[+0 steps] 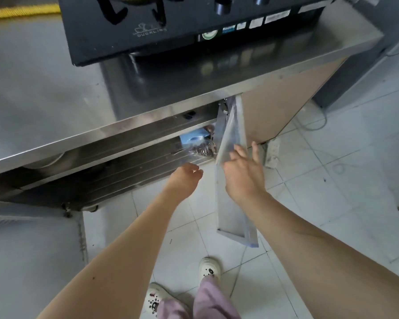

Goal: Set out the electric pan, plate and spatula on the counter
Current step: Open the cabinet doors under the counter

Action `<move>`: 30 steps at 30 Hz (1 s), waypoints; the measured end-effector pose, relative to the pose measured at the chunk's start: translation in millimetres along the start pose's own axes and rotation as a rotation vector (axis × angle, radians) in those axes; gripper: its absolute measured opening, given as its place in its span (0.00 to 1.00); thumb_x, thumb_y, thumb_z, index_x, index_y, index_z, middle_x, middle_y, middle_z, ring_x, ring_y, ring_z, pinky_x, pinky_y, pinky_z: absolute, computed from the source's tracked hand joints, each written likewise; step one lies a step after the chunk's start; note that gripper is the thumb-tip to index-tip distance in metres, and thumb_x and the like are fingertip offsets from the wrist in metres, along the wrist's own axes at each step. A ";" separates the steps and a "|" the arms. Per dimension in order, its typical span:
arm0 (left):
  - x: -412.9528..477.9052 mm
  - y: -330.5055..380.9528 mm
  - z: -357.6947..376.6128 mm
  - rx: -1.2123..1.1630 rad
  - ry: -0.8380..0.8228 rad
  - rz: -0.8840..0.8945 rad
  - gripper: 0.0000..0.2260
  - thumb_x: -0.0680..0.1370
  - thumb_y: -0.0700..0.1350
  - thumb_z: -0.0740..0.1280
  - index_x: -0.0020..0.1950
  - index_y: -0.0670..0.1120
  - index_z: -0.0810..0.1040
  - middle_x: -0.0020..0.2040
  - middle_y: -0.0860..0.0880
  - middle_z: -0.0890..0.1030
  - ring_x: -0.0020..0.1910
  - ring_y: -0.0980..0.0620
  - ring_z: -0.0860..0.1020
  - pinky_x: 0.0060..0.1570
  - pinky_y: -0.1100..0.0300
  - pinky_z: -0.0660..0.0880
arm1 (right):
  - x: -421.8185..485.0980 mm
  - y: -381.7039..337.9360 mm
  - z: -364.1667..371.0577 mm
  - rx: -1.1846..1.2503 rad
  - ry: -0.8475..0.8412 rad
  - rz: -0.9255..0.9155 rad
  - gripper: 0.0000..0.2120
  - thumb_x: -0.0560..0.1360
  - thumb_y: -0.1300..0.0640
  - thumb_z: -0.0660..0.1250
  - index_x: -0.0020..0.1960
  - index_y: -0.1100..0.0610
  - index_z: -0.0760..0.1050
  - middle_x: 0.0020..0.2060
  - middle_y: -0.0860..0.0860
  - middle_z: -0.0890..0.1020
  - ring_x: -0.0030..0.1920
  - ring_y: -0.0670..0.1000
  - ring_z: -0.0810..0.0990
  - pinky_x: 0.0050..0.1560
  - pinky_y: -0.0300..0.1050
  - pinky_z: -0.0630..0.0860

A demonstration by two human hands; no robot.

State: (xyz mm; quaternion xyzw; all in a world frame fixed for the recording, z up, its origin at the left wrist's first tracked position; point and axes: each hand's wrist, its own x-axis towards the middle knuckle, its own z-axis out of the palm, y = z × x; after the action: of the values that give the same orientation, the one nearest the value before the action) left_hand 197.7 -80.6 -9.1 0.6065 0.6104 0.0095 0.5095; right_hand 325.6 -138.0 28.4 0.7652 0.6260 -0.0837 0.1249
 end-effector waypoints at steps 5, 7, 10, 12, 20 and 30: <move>4.7 15.2 11.8 -0.065 -0.051 -0.010 0.15 0.78 0.46 0.62 0.64 0.46 0.76 0.62 0.44 0.77 0.59 0.44 0.76 0.61 0.53 0.72 | -2.6 33.2 6.4 -0.068 -0.055 0.059 0.19 0.72 0.59 0.65 0.62 0.54 0.77 0.73 0.57 0.66 0.78 0.55 0.48 0.76 0.60 0.42; 6.5 21.2 14.4 -0.082 -0.059 -0.002 0.16 0.78 0.46 0.62 0.65 0.46 0.75 0.62 0.43 0.77 0.60 0.44 0.75 0.63 0.51 0.71 | -3.0 49.5 7.9 -0.064 -0.058 0.127 0.19 0.72 0.59 0.64 0.62 0.55 0.76 0.72 0.57 0.65 0.78 0.55 0.49 0.76 0.58 0.45; 10.1 24.7 16.7 -0.055 -0.039 0.001 0.15 0.78 0.46 0.62 0.65 0.46 0.75 0.61 0.43 0.77 0.59 0.44 0.75 0.59 0.54 0.72 | -3.4 70.6 14.1 -0.081 -0.008 0.133 0.19 0.72 0.61 0.62 0.63 0.58 0.74 0.73 0.56 0.63 0.77 0.53 0.49 0.75 0.56 0.49; 11.9 23.7 16.5 -0.050 -0.030 -0.013 0.16 0.78 0.46 0.62 0.65 0.47 0.75 0.60 0.43 0.77 0.58 0.44 0.76 0.56 0.56 0.72 | -7.0 70.1 20.1 -0.080 -0.004 0.083 0.22 0.73 0.62 0.60 0.68 0.59 0.69 0.76 0.56 0.57 0.78 0.52 0.45 0.76 0.56 0.47; 15.4 15.6 6.5 -0.048 0.007 -0.053 0.15 0.78 0.47 0.62 0.64 0.48 0.75 0.59 0.45 0.78 0.57 0.46 0.76 0.53 0.57 0.72 | -4.1 71.4 28.4 -0.113 0.005 0.106 0.24 0.74 0.61 0.61 0.70 0.59 0.66 0.78 0.56 0.51 0.78 0.52 0.42 0.77 0.56 0.42; 10.3 -6.8 -25.9 -0.111 0.102 -0.023 0.17 0.79 0.46 0.62 0.67 0.47 0.72 0.63 0.45 0.76 0.55 0.48 0.74 0.51 0.59 0.69 | 22.1 19.7 8.7 0.024 0.091 0.024 0.18 0.70 0.59 0.66 0.60 0.56 0.77 0.64 0.56 0.74 0.70 0.58 0.65 0.73 0.54 0.56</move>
State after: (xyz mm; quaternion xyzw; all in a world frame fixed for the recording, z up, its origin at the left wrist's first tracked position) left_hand 178.9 -59.0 -7.3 0.5689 0.6411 0.0685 0.5106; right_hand 349.7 -123.5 15.5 0.7771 0.6207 -0.0546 0.0880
